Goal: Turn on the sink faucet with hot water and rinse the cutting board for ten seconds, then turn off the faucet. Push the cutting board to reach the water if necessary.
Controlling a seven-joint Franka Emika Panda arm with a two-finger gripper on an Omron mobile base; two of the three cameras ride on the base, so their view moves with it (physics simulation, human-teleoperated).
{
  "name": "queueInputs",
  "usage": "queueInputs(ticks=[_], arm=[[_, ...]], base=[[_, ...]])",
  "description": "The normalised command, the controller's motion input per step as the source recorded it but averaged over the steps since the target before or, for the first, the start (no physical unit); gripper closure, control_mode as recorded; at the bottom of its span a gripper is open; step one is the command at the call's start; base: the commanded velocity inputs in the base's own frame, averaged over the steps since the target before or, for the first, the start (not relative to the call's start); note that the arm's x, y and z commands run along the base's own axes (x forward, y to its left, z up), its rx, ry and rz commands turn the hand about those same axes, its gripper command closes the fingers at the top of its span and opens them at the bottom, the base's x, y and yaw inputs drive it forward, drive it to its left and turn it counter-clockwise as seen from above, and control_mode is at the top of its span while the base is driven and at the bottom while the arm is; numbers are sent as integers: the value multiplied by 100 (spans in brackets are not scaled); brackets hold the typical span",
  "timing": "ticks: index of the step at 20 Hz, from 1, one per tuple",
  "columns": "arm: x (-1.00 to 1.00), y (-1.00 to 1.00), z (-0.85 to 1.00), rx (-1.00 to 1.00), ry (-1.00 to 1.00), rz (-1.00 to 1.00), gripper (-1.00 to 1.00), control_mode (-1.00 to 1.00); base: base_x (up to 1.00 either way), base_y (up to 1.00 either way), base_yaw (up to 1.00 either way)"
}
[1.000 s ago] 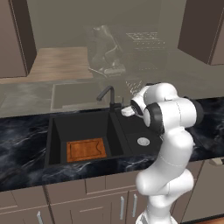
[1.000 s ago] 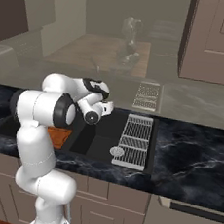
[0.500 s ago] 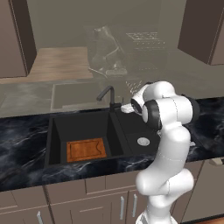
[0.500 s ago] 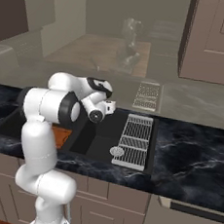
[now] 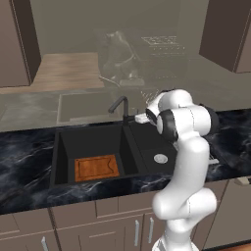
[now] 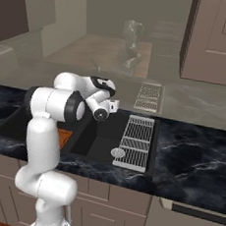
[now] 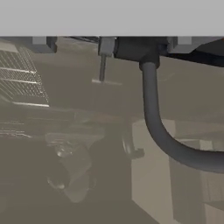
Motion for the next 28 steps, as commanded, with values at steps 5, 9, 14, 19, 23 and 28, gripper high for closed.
queueInputs(ticks=[5, 9, 14, 19, 23, 28], arm=[[34, 0, -1, 0, 0, 0, -100, -100], [31, 0, -6, 0, 0, 0, -100, -100], [22, 0, -9, 0, 0, 0, -100, -100], [12, 0, -14, 0, 0, 0, -100, -100], [12, 0, -19, 0, 0, -1, -100, -100], [8, 0, -16, 1, 0, -5, -100, -100]], base=[[0, 0, 0], [0, 0, 0], [0, 0, 0], [0, 0, 0], [0, 0, 0], [0, 0, 0]])
